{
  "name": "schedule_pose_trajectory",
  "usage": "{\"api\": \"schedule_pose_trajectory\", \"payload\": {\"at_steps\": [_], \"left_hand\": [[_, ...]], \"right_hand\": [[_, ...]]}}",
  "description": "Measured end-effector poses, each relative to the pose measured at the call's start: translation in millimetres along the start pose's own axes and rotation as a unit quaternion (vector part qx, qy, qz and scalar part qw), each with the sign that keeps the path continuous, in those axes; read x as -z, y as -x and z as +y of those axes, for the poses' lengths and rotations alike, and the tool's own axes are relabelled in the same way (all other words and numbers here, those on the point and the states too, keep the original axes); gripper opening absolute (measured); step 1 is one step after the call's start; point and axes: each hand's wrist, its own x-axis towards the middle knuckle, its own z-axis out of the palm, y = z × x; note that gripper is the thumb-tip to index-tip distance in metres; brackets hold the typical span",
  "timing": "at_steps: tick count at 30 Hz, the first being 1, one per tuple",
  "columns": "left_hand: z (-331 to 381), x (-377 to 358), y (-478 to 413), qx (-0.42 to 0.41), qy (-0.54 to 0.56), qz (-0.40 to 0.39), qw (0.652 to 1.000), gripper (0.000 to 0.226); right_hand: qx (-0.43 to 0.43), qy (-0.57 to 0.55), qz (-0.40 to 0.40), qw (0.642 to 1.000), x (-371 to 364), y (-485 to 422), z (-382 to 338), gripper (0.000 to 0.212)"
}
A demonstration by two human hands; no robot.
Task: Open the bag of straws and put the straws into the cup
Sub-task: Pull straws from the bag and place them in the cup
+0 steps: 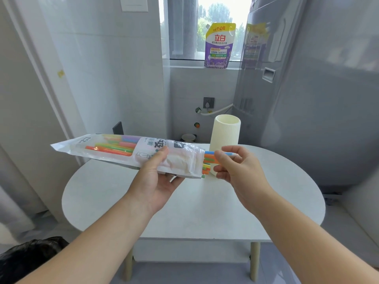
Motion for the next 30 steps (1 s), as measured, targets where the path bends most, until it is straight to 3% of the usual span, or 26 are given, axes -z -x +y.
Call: {"api": "schedule_pose_trajectory", "payload": {"at_steps": [4,8,11,15,21,26,30], "left_hand": [[3,1,-1,-0.007,0.005,0.014,1.000,0.024],[9,7,-2,-0.021,0.034,0.029,0.999,0.030],[9,6,-2,-0.019,0.048,0.033,0.998,0.033],[3,1,1,-0.012,0.053,0.024,0.998,0.032],[-6,-3,4,0.001,0.051,0.018,0.999,0.031],[-3,-1,1,-0.001,0.068,0.042,0.997,0.038],[1,3,-4,-0.008,0.082,0.059,0.995,0.043]], "right_hand": [[0.005,0.013,0.023,1.000,2,-3,-2,0.002],[-0.027,-0.109,0.041,0.993,12,-6,-7,0.002],[-0.076,-0.245,0.041,0.966,10,-4,-7,0.016],[-0.111,-0.310,-0.006,0.944,-6,5,-2,0.046],[-0.106,-0.290,0.027,0.951,-21,-1,2,0.046],[-0.054,-0.179,0.091,0.978,-14,-13,-4,0.042],[-0.005,-0.142,0.093,0.985,-3,-19,-14,0.033]]}}
